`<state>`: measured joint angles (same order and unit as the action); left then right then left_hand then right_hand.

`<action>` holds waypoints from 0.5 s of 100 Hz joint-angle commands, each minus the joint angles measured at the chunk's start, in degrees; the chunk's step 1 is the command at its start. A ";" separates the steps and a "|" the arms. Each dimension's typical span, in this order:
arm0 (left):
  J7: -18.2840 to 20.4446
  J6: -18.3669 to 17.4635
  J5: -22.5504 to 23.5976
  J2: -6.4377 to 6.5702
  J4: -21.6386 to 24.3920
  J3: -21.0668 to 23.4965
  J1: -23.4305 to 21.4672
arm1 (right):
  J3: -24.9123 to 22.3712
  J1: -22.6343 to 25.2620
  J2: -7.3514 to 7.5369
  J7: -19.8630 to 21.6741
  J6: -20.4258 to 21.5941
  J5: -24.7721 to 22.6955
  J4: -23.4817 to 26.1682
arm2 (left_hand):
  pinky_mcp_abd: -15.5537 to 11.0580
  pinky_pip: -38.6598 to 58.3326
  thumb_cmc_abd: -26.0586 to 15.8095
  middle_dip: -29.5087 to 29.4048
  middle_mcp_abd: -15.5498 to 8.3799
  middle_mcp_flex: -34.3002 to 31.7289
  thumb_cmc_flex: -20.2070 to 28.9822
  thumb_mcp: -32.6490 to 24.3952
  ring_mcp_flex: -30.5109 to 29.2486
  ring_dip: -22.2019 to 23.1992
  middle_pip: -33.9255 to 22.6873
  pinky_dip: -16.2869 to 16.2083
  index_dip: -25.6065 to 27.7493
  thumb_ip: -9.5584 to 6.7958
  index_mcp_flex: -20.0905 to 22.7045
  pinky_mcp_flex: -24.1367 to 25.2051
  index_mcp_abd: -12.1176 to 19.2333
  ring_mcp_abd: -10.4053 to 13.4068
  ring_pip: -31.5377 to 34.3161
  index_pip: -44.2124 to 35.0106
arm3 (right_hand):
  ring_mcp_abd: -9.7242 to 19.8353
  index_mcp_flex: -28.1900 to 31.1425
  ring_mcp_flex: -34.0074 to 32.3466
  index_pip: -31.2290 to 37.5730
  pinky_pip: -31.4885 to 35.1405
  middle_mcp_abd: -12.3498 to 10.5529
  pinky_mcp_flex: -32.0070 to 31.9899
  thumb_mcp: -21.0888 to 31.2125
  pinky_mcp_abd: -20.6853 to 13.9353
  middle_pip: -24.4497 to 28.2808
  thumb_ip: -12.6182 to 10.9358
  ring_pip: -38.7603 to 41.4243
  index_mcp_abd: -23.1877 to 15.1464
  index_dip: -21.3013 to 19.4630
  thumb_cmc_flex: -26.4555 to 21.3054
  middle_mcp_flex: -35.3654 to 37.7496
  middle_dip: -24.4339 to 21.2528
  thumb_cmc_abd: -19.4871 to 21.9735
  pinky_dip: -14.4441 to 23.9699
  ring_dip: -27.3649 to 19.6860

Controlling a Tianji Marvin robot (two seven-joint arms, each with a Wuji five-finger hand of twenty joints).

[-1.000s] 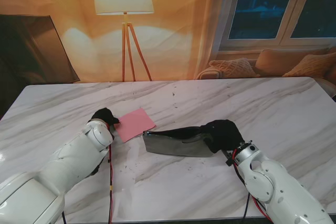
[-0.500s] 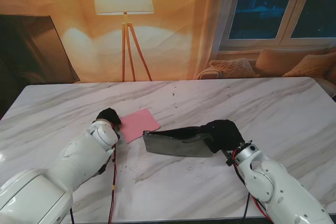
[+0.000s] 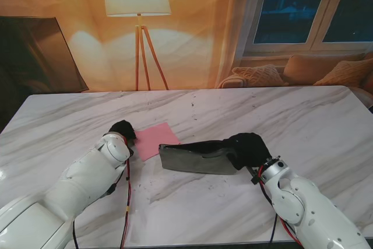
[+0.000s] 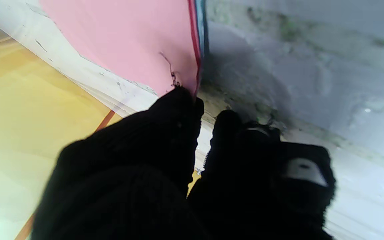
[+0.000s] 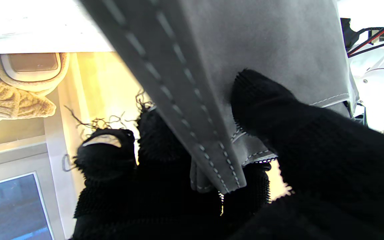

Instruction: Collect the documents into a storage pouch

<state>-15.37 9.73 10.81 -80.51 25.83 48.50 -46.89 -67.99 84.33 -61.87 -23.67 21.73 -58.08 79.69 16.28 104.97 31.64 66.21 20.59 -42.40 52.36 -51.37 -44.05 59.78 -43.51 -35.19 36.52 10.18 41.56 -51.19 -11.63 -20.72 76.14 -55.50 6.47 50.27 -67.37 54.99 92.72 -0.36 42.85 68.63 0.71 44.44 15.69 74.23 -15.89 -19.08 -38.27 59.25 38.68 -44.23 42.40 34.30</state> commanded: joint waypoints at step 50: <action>0.82 1.23 1.04 0.13 -0.47 -1.11 0.22 | -0.31 0.17 -0.01 0.87 -0.11 -0.39 0.15 | -4.84 2.58 0.22 -9.32 0.61 8.37 -10.03 -2.54 4.94 1.80 -2.95 -8.74 -4.69 -3.88 -5.96 4.32 -1.27 -9.68 -2.04 8.22 | 3.73 4.95 -1.61 6.49 2.84 0.72 -0.20 0.26 -0.75 0.65 0.50 1.31 -0.10 -2.30 -1.61 1.08 0.29 2.98 -0.68 0.07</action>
<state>-15.62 10.65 11.95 -79.83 25.71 47.34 -46.87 -68.18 84.36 -61.87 -23.56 21.75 -58.17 79.71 16.82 104.40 31.56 63.57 20.02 -37.48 45.70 -52.15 -41.10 60.43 -47.09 -42.21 33.35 8.80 37.51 -47.41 -11.19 -21.84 73.99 -52.06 6.47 50.27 -67.37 54.98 92.72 -0.36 42.85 68.63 0.71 44.44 15.72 74.23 -15.89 -19.08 -38.27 59.24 38.68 -44.23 42.31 34.31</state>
